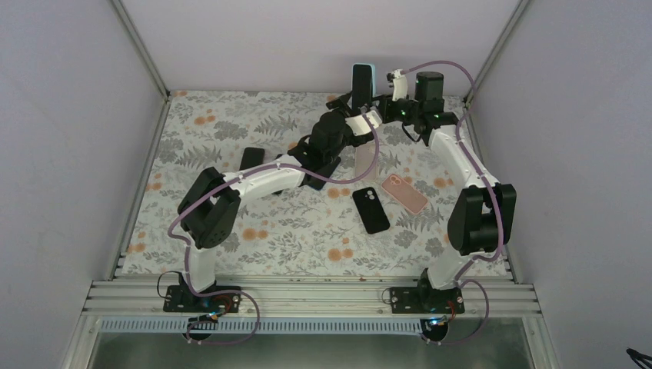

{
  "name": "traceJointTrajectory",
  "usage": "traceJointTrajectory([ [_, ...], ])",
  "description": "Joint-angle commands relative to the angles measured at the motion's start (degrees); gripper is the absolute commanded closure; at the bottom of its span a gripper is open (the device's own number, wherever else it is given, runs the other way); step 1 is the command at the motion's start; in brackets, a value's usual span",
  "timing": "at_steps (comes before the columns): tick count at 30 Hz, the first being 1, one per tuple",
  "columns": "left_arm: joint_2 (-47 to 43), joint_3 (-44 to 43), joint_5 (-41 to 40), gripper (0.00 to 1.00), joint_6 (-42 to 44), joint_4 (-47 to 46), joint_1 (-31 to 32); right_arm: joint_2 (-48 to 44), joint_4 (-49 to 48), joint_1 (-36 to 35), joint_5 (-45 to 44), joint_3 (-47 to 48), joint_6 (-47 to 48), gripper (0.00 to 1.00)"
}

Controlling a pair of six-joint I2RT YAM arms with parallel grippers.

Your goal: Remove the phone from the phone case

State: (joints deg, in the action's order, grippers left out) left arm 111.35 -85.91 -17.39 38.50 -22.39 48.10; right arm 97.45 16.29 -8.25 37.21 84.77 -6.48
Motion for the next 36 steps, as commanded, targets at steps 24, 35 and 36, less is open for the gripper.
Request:
traceJointTrajectory([
  [24, 3.5, 4.5, -14.3, 0.00, 29.1, -42.1, -1.8, -8.4, -8.6, -3.9, 2.9, -9.1, -3.8, 0.97],
  [35, 4.7, 7.2, -9.3, 0.50, 32.2, -48.7, -2.8, -6.9, -9.1, -5.8, 3.7, -11.0, -3.9, 0.97],
  [36, 5.4, 6.7, -9.1, 0.51, 33.4, -49.6, -2.8, -6.7, -9.1, -6.0, 3.6, -11.1, -3.8, 0.97],
])
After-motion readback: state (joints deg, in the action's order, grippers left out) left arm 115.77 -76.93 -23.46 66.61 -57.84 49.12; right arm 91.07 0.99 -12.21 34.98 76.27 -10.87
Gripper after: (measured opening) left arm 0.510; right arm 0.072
